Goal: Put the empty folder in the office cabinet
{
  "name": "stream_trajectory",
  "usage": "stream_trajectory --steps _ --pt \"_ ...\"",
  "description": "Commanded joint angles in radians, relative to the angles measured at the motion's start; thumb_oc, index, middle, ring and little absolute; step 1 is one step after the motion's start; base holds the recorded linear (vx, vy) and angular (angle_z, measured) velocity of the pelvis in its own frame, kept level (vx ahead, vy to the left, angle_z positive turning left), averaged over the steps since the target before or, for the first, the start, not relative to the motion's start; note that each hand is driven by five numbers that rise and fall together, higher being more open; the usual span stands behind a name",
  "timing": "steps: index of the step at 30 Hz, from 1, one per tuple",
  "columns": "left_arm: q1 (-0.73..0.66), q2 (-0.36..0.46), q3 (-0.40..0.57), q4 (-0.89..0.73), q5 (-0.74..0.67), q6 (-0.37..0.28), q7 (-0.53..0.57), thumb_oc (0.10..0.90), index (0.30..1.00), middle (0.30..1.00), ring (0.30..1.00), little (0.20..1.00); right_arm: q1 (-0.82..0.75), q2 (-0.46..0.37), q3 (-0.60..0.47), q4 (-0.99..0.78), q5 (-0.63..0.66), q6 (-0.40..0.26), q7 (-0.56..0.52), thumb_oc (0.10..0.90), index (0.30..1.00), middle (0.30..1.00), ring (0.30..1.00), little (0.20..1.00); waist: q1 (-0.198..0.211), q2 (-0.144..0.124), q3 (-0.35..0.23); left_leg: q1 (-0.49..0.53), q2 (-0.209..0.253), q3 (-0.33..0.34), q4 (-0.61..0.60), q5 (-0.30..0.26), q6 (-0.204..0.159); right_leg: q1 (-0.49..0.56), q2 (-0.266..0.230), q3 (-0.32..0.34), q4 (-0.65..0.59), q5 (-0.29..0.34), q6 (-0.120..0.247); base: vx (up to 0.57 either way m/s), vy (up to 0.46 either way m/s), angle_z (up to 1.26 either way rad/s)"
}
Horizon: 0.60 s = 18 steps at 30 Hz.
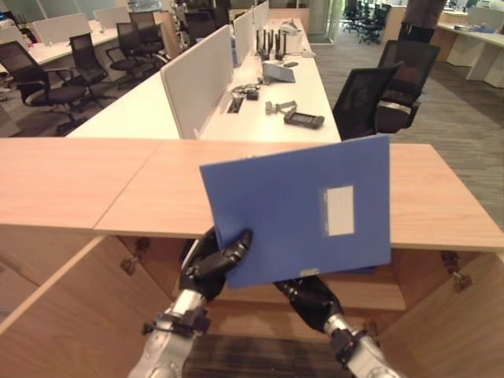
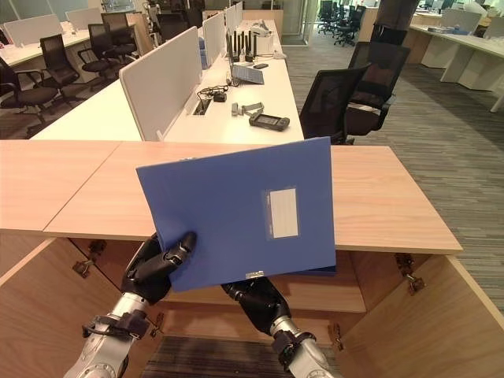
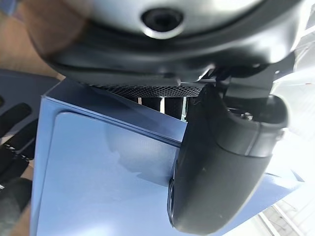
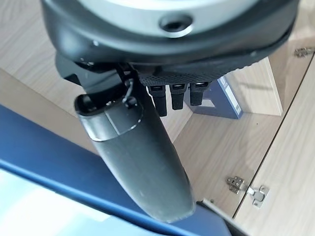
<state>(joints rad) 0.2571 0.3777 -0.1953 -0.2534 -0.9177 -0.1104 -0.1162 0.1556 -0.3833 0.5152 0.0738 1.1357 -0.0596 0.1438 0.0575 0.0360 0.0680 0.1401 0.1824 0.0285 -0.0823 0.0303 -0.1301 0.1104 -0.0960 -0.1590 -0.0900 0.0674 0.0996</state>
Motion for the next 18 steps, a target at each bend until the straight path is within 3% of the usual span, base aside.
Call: stream_trajectory --steps 1,11,14,18 --pt "-0.211 0.001 0.086 -0.112 0.020 -0.174 -0.005 0.400 0.300 0.300 0.300 0.300 -0.083 0.003 -0.050 -0.150 -0.051 -0.059 0.079 0.800 0.900 0.900 0.900 0.900 -0.018 -0.036 -0.041 -0.026 0.027 -0.060 0.003 0.024 -0.023 0.003 -0.088 0.019 0.086 -0.077 0.078 0.00 0.000 0.00" --pt "-0.185 0.011 0.161 -0.197 -0.064 -0.193 -0.070 0.400 0.300 0.300 0.300 0.300 -0.104 -0.091 -0.117 -0.249 -0.083 -0.060 0.179 0.800 0.900 0.900 0.900 0.900 -0.014 -0.034 -0.039 -0.027 0.031 -0.064 0.002 0.026 -0.025 0.001 -0.081 0.018 0.085 -0.079 0.078 0.00 -0.006 0.01" --pt "-0.178 0.031 0.203 -0.236 -0.136 -0.199 -0.105 0.400 0.300 0.300 0.300 0.300 -0.162 -0.200 -0.111 -0.328 -0.075 -0.026 0.250 0.800 0.900 0.900 0.900 0.900 -0.002 -0.033 -0.039 -0.029 0.038 -0.068 0.005 0.030 -0.029 0.006 -0.073 0.013 0.090 -0.088 0.076 0.00 -0.010 0.00" --pt "-0.186 0.044 0.217 -0.248 -0.175 -0.211 -0.116 0.400 0.300 0.300 0.300 0.300 -0.211 -0.259 -0.091 -0.356 -0.067 -0.014 0.277 0.800 0.900 0.900 0.900 0.900 0.003 -0.033 -0.040 -0.031 0.041 -0.071 0.007 0.033 -0.030 0.007 -0.070 0.010 0.092 -0.091 0.076 0.00 -0.003 0.01"
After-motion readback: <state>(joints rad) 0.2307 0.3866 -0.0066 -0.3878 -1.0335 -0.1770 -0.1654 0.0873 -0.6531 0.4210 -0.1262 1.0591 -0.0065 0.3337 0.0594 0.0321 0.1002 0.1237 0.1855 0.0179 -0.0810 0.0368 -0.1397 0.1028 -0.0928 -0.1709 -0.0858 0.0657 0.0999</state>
